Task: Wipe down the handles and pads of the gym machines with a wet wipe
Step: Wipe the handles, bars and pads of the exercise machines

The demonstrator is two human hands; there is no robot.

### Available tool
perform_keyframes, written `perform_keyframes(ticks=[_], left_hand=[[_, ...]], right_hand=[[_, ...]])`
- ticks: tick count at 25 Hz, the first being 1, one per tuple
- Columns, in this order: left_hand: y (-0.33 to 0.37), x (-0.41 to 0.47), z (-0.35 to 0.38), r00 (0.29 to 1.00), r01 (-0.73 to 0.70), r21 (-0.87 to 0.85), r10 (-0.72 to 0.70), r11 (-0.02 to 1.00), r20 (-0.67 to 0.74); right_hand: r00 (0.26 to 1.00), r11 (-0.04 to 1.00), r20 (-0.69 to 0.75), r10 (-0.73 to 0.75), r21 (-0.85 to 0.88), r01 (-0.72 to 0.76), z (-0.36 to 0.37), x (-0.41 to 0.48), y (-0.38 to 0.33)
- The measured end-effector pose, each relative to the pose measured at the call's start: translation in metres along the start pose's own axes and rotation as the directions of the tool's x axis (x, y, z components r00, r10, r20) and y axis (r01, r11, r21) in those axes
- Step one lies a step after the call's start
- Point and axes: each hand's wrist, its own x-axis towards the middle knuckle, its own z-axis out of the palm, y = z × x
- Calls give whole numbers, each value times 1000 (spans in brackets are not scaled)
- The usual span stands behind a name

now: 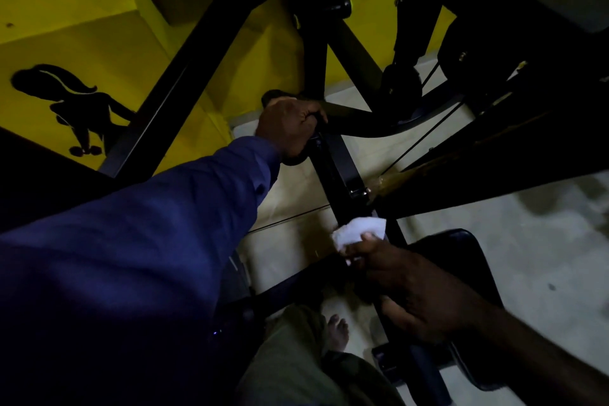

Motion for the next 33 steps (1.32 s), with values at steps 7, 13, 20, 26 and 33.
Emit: perform_keyframes(ticks=[7,13,20,26,33], left_hand=[[-5,2,5,999,-34,29,35,999,-31],[-3,0,1,999,27,23,-27,999,-18],[5,-2,-3,999,4,32,-2,999,-51],[10,-3,-7,999,52,49,-52,997,-5],[13,-7,-1,997,61,146,-66,987,34]], right_hand=[[977,921,157,-142,-341,188,-54,141,49],[970,936,228,-80,-319,152,-28,30,-2],[998,987,54,12,-159,-3,-44,124,48],[996,996,74,59,-68,-54,-9,-14,-22],[900,952,-323,294,12,-306,-21,140,29]])
